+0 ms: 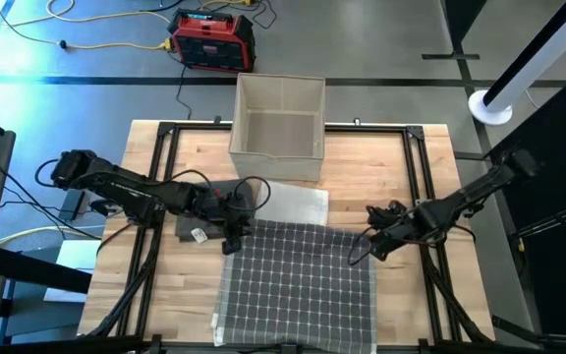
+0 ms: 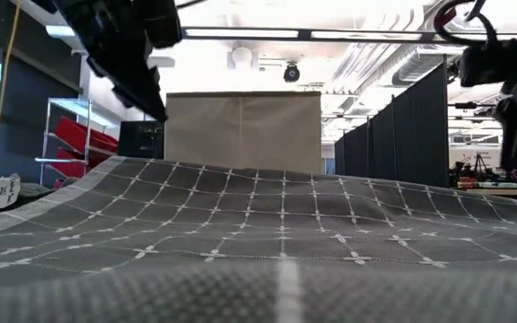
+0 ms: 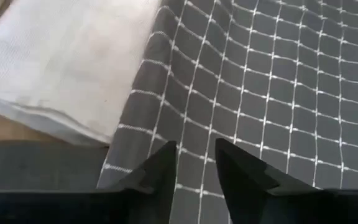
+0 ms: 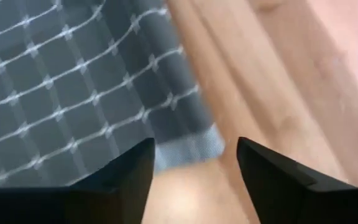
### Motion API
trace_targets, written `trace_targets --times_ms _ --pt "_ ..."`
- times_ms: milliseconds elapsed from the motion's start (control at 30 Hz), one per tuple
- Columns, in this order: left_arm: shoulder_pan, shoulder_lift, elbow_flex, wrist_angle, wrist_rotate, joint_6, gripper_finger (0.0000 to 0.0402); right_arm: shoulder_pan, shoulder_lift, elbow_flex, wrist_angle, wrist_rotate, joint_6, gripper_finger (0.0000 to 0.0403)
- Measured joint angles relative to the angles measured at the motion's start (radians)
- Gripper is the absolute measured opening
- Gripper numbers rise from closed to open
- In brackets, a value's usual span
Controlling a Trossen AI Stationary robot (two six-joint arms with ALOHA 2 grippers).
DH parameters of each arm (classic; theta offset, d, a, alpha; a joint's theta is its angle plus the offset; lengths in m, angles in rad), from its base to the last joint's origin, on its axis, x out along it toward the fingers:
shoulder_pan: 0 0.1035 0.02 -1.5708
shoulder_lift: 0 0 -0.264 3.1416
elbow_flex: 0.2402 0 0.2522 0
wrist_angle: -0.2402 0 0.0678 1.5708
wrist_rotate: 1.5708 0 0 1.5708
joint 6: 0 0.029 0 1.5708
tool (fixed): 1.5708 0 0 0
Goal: Fold towel
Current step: Fold the gray squared towel
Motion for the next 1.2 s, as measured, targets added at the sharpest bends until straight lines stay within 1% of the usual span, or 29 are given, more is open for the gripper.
trace_targets --times_ms 133,167,233,267,300,467,533,633,733,867,967,1000,1200 --pt "0.003 0.000 0.000 -0.027 -0.017 0.026 0.0118 -0.007 0.041 -0.038 0.067 -0.022 -0.004 0.0125" --pt "0.004 0.000 0.000 -0.034 -0.021 0.032 0.0119 -0.008 0.049 -0.045 0.080 -0.027 -0.004 0.0110" --pt "0.006 0.000 0.000 -0.047 -0.029 0.045 0.0122 -0.008 0.049 -0.045 0.089 -0.029 -0.006 0.0043" --pt "0.007 0.000 0.000 -0.054 -0.033 0.052 0.0123 -0.008 0.049 -0.045 0.093 -0.029 -0.006 0.0023" --pt "0.008 0.000 0.000 -0.061 -0.037 0.058 0.0125 -0.008 0.049 -0.045 0.099 -0.029 -0.006 0.0014" --pt "0.012 0.000 0.000 -0.095 -0.059 0.093 0.0131 -0.008 0.050 -0.046 0.118 -0.029 0.004 0.0013" --pt "0.027 0.000 0.000 -0.104 -0.075 0.134 0.0132 -0.008 0.050 -0.046 0.125 -0.029 0.005 0.0005" --pt "0.065 0.000 0.000 -0.102 -0.070 0.200 0.0132 -0.008 0.050 -0.047 0.127 -0.029 0.005 0.0004" --pt "0.121 0.000 0.000 -0.122 0.006 0.257 0.0132 -0.008 0.050 -0.047 0.127 -0.029 0.007 0.0004" --pt "0.201 0.000 0.000 -0.172 0.109 0.283 0.0132 -0.008 0.050 -0.047 0.128 -0.029 0.014 0.0004" --pt "0.248 0.004 0.000 -0.183 0.191 0.301 0.0142 -0.008 0.050 -0.047 0.129 -0.029 0.019 0.0004" --pt "0.256 0.012 0.000 -0.184 0.208 0.303 0.0146 -0.007 0.050 -0.047 0.129 -0.029 0.020 0.0004" --pt "0.267 0.088 0.000 -0.185 0.227 0.321 0.0159 -0.007 0.050 -0.048 0.131 -0.029 0.031 0.0004"
